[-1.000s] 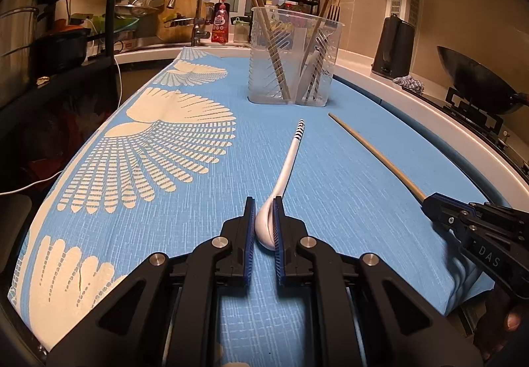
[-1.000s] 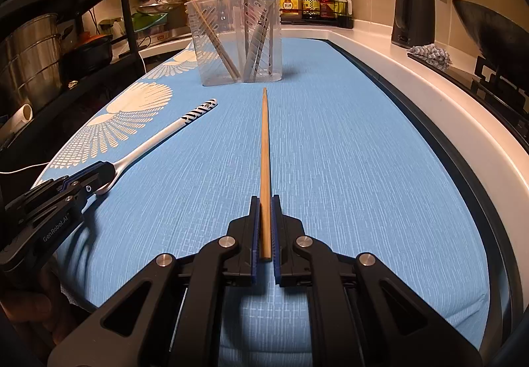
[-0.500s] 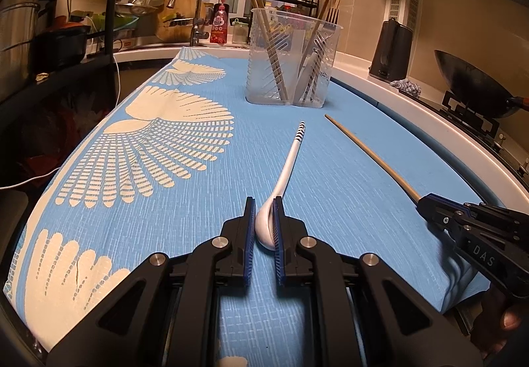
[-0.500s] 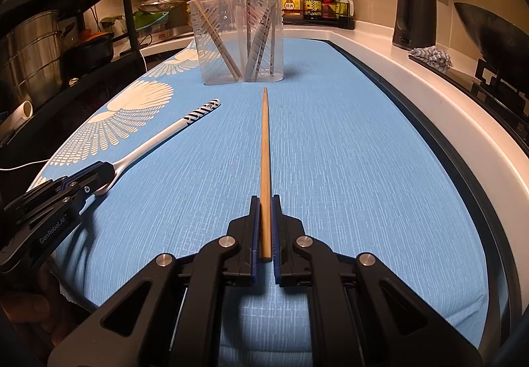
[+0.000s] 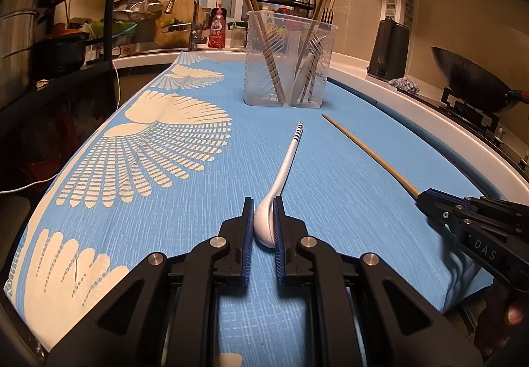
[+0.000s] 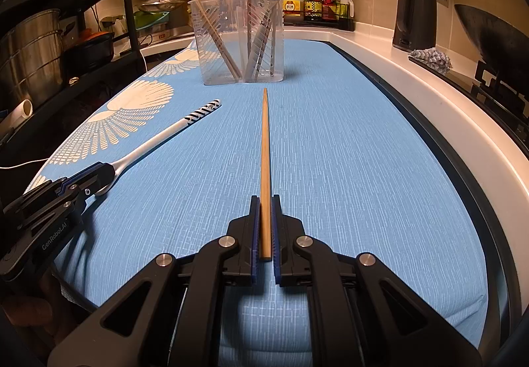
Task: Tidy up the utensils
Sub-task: 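Lift the spoon and the chopstick off the cloth with both tools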
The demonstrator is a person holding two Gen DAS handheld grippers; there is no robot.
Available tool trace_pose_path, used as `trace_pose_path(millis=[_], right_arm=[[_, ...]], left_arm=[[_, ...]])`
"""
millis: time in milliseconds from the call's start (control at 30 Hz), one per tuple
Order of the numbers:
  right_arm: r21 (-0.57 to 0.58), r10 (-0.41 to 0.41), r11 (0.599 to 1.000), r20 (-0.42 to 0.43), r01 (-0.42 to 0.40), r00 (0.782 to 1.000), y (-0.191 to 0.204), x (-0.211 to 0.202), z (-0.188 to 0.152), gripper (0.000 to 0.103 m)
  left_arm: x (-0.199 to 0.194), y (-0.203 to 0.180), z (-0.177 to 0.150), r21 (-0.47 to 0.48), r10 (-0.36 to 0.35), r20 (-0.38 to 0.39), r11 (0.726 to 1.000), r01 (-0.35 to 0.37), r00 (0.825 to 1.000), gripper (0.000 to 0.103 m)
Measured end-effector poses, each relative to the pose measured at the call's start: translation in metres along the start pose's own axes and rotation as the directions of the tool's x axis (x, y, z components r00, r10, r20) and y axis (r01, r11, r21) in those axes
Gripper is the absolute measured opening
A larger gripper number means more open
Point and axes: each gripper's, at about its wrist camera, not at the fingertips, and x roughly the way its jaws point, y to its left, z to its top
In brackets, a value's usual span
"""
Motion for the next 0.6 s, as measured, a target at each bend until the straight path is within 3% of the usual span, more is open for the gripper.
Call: trace_pose_path(millis=[433, 600], right_arm=[[0.000, -0.003, 1.000, -0.004, 0.003, 1.000, -0.002, -0.002, 0.001, 0.007], [-0.024, -0.035, 0.999, 0.092, 0.038, 0.995, -0.004, -0.025, 0.016, 0.007]], left_arm=[[-0.005, -0.004, 0.002, 0.031, 0.024, 0.024, 0.999, -0.024, 0.999, 0.011], [-0.019, -0.005, 0.010, 0.048, 0.045, 0.074, 0.998, -0.049, 0.996, 0.011]])
